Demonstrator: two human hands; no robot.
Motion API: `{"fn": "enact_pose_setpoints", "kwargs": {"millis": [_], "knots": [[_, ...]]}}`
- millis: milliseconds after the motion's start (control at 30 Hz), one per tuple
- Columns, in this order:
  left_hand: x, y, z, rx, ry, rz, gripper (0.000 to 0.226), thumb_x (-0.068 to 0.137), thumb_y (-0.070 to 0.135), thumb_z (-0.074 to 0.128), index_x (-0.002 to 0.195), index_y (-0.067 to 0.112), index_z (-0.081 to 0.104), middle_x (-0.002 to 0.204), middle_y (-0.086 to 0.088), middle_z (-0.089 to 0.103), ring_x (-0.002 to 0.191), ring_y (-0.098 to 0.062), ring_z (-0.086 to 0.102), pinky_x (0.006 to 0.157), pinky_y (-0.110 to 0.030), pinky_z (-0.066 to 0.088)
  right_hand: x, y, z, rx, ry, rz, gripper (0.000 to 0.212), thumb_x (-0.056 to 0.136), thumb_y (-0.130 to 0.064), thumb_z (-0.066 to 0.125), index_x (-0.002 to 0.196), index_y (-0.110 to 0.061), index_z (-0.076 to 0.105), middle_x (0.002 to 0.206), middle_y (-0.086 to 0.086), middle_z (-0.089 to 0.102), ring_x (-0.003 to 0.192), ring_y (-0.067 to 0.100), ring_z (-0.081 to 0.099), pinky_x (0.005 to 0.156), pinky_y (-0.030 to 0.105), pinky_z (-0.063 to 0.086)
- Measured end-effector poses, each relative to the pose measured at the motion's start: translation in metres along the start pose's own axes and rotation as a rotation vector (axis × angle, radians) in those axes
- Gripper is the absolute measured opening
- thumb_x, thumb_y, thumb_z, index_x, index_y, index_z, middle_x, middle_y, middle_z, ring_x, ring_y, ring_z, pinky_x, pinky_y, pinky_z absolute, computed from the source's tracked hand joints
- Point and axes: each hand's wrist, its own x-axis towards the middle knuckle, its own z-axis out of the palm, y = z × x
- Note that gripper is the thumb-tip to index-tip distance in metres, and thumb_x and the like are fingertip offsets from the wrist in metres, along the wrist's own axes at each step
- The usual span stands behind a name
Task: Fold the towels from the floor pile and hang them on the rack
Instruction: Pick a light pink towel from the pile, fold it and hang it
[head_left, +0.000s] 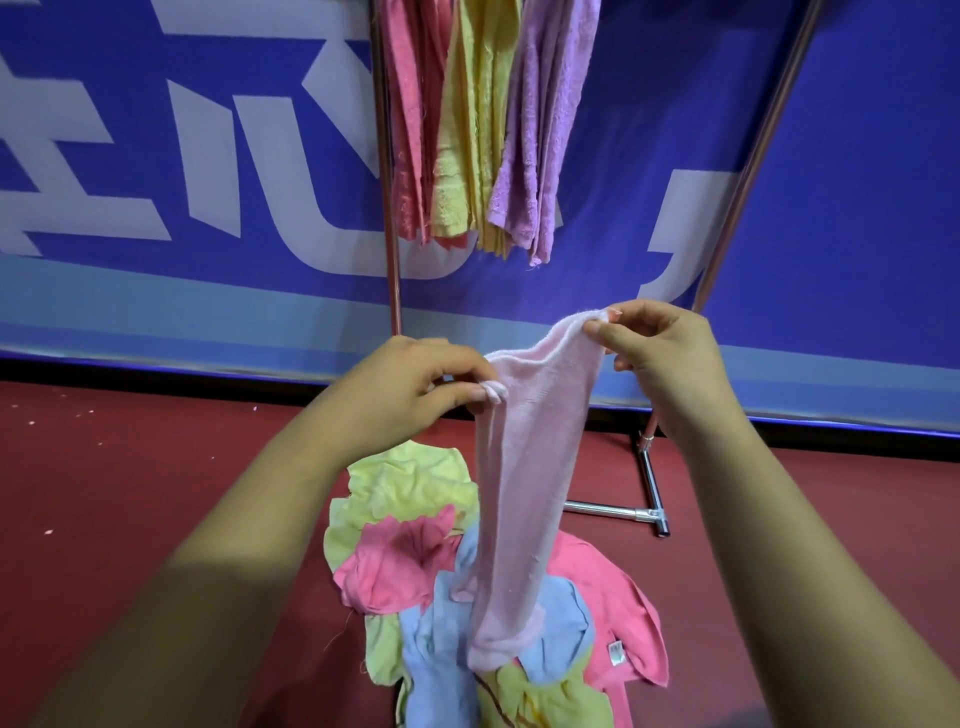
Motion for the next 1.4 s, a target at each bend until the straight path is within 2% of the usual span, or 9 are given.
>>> {"fn": "enact_pose_setpoints", "kwargs": {"millis": [200,267,367,533,733,867,967,1167,1400], "knots": [[0.002,0.015,0.003,-0.057,0.038,0.189,0.018,0.09,0.032,0.068,0.085,0.015,0.07,0.118,0.014,0.06,0.118,-0.012,0.05,0.104,-0.021,0.035,-0.004,0.0,0.011,0.048,-0.101,-0.007,0.01,0.084,-0.018,0.079,0.08,-0.012,0.071,0.062,-0.003,0.062,0.058,0.015,0.051,0.06,0.027,0.045],[0.003,0.019,0.003,-0.117,0.013,0.168,0.021,0.09,0.034,0.067,0.087,0.013,0.07,0.103,0.012,0.069,0.109,-0.013,0.059,0.096,-0.026,0.044,-0.006,-0.001,0.016,0.098,-0.155,0.002,0.011,0.083,-0.016,0.08,0.08,-0.011,0.071,0.063,0.001,0.061,0.058,0.018,0.05,0.06,0.029,0.043],[0.004,0.017,0.008,-0.013,0.109,0.075,0.017,0.088,0.038,0.065,0.086,0.022,0.071,0.08,0.027,0.064,0.088,0.004,0.055,0.082,-0.011,0.039,-0.01,-0.003,0.023,0.197,-0.235,0.012,0.01,0.08,-0.01,0.081,0.079,-0.008,0.071,0.067,0.008,0.063,0.06,0.022,0.052,0.064,0.035,0.045],[0.007,0.009,0.013,0.122,0.301,0.039,0.02,0.087,0.043,0.064,0.085,0.025,0.069,0.08,0.019,0.063,0.084,-0.008,0.055,0.087,-0.021,0.032,-0.019,-0.008,0.039,0.266,-0.275,0.017,0.012,0.085,-0.002,0.075,0.088,0.008,0.069,0.069,0.006,0.069,0.063,0.021,0.058,0.061,0.028,0.052],[-0.002,0.018,0.003,-0.477,-0.133,0.057,0.01,0.085,0.031,0.068,0.079,0.024,0.065,0.102,0.011,0.07,0.11,-0.01,0.064,0.086,-0.017,0.043,-0.01,0.005,0.036,0.158,-0.13,0.086,0.015,0.089,-0.008,0.069,0.082,0.005,0.068,0.06,0.005,0.059,0.055,0.018,0.05,0.059,0.032,0.046],[-0.002,0.021,0.007,-0.26,-0.248,0.128,0.004,0.089,0.027,0.071,0.086,0.023,0.071,0.09,0.005,0.066,0.084,-0.015,0.062,0.076,-0.027,0.047,-0.01,0.008,0.032,0.148,-0.204,0.112,0.012,0.086,-0.008,0.073,0.085,0.003,0.069,0.067,0.009,0.06,0.058,0.021,0.05,0.059,0.028,0.046],[0.002,0.01,0.012,-0.102,-0.09,0.068,0.011,0.087,0.034,0.073,0.089,0.023,0.075,0.086,0.007,0.065,0.082,-0.016,0.062,0.075,-0.034,0.049,-0.012,0.003,0.032,0.163,-0.204,0.075,0.013,0.085,-0.009,0.076,0.085,0.003,0.07,0.067,0.008,0.063,0.059,0.019,0.054,0.061,0.028,0.049],[0.006,0.009,0.02,-0.077,0.262,-0.059,0.008,0.088,0.03,0.075,0.091,0.023,0.077,0.076,0.004,0.056,0.07,-0.008,0.055,0.053,-0.02,0.046,-0.026,-0.01,0.04,0.286,-0.298,0.004,0.005,0.087,0.002,0.072,0.091,0.004,0.069,0.07,0.012,0.065,0.062,0.019,0.06,0.066,0.03,0.056],[0.008,0.006,0.023,-0.055,0.369,-0.082,0.011,0.086,0.031,0.076,0.088,0.02,0.077,0.076,0.002,0.061,0.072,-0.01,0.056,0.063,-0.014,0.038,-0.03,-0.011,0.047,0.29,-0.305,-0.095,0.013,0.089,0.015,0.057,0.089,0.006,0.066,0.072,0.009,0.065,0.065,0.022,0.062,0.068,0.029,0.056]]}}
